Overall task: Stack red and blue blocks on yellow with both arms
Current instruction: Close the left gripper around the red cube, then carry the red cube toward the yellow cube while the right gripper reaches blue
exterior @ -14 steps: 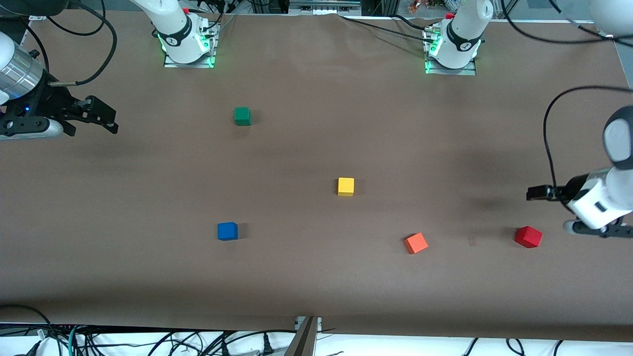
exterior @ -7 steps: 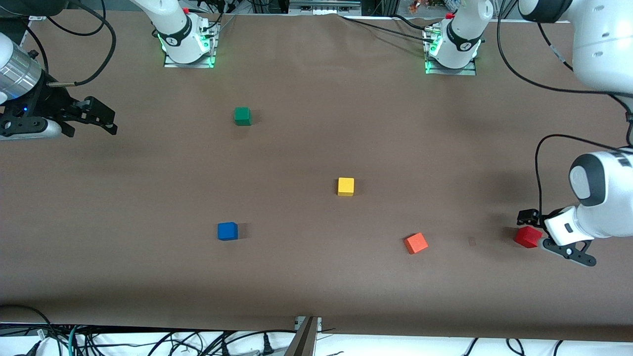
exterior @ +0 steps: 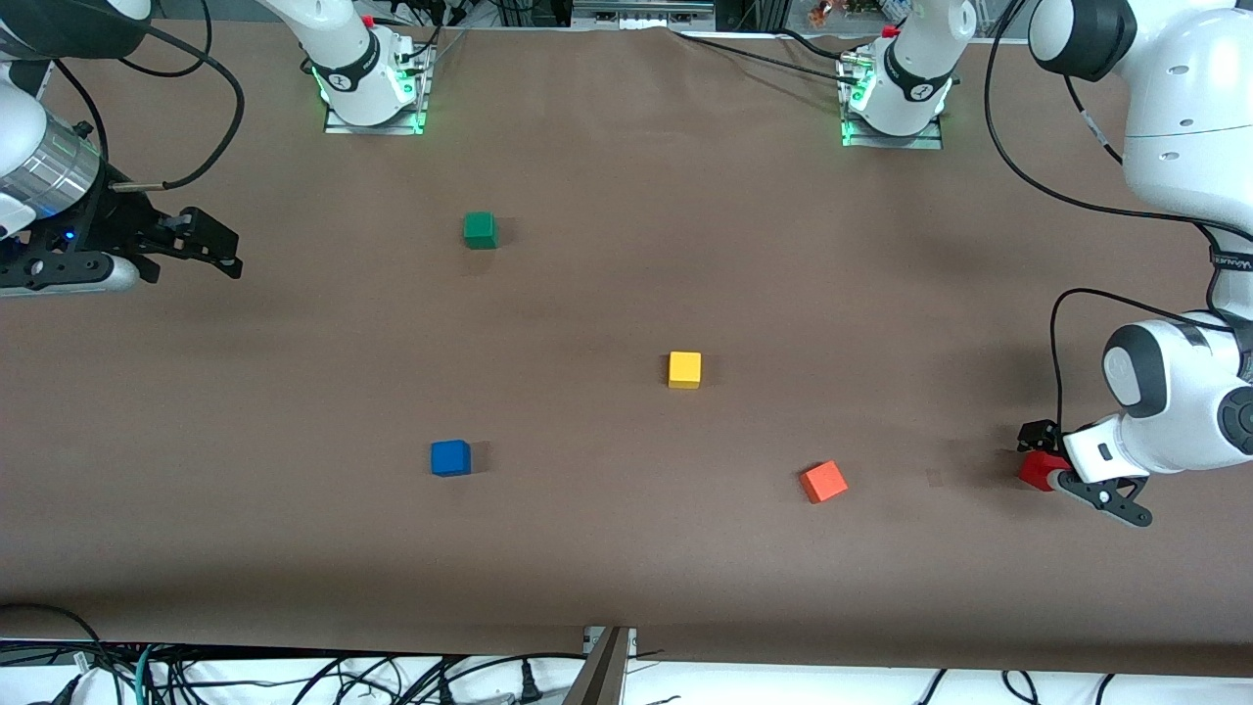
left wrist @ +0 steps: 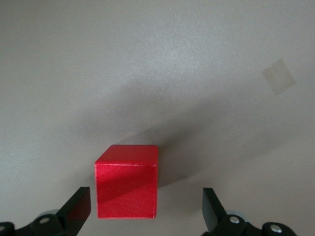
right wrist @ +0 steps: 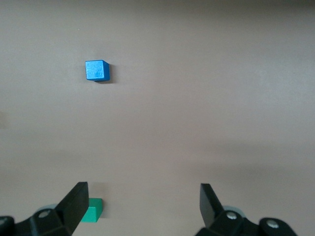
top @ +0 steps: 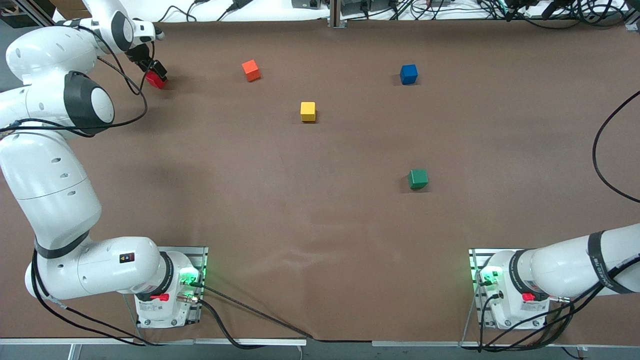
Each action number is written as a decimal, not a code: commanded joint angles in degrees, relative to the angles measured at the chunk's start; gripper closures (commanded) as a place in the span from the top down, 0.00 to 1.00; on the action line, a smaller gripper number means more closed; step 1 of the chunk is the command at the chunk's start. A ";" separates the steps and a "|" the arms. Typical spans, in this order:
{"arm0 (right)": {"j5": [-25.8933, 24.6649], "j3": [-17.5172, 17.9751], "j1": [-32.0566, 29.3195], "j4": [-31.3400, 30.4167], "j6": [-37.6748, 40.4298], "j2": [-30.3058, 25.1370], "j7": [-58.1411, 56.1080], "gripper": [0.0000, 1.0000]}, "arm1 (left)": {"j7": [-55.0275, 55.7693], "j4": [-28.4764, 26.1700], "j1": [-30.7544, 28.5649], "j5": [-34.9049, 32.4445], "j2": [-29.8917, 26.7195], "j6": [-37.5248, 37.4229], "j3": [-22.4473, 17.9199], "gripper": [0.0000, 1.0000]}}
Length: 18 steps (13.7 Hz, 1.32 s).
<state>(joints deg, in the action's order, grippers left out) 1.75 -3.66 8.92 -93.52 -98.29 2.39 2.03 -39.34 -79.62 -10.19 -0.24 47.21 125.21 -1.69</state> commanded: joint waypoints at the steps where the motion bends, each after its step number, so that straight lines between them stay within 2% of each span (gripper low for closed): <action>1: -0.43 0.59 -0.83 1.24 0.73 -0.18 -0.71 1.00 | -1.44 -1.23 -0.71 -0.29 0.07 1.87 0.55 1.00; 3: -0.35 0.59 -0.92 1.24 0.64 0.68 -0.97 1.00 | -1.44 -2.37 -1.24 -0.29 0.16 3.10 0.64 1.00; 4: -0.26 0.67 -0.92 1.32 0.64 1.12 -1.06 1.00 | -1.88 -2.73 -1.41 -0.29 0.25 3.54 0.72 0.89; 7: 0.36 0.76 -0.39 1.15 0.91 2.88 -0.80 1.00 | -4.43 -2.47 -1.59 0.06 -0.01 3.28 1.16 0.05; 8: 0.44 1.02 -0.22 1.24 0.99 3.15 -0.71 1.00 | -4.25 -2.12 -1.59 1.46 -0.19 2.85 1.43 0.00; 11: 1.14 1.29 0.49 1.15 -0.58 7.35 -0.63 1.00 | -1.81 -0.98 1.03 6.12 -2.11 0.74 2.04 0.00; 13: 4.30 1.29 0.49 1.15 -5.31 12.35 -0.80 1.00 | 6.16 0.08 4.89 6.13 -4.40 -2.59 2.22 0.00; 18: 4.66 1.64 3.12 3.15 -16.48 23.08 0.43 1.00 | 30.15 0.43 18.16 6.30 -7.92 -10.25 2.48 0.00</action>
<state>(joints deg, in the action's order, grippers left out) 5.39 -2.24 10.91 -93.55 -113.07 21.33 2.01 -17.09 -78.48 3.12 4.94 40.60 116.96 1.79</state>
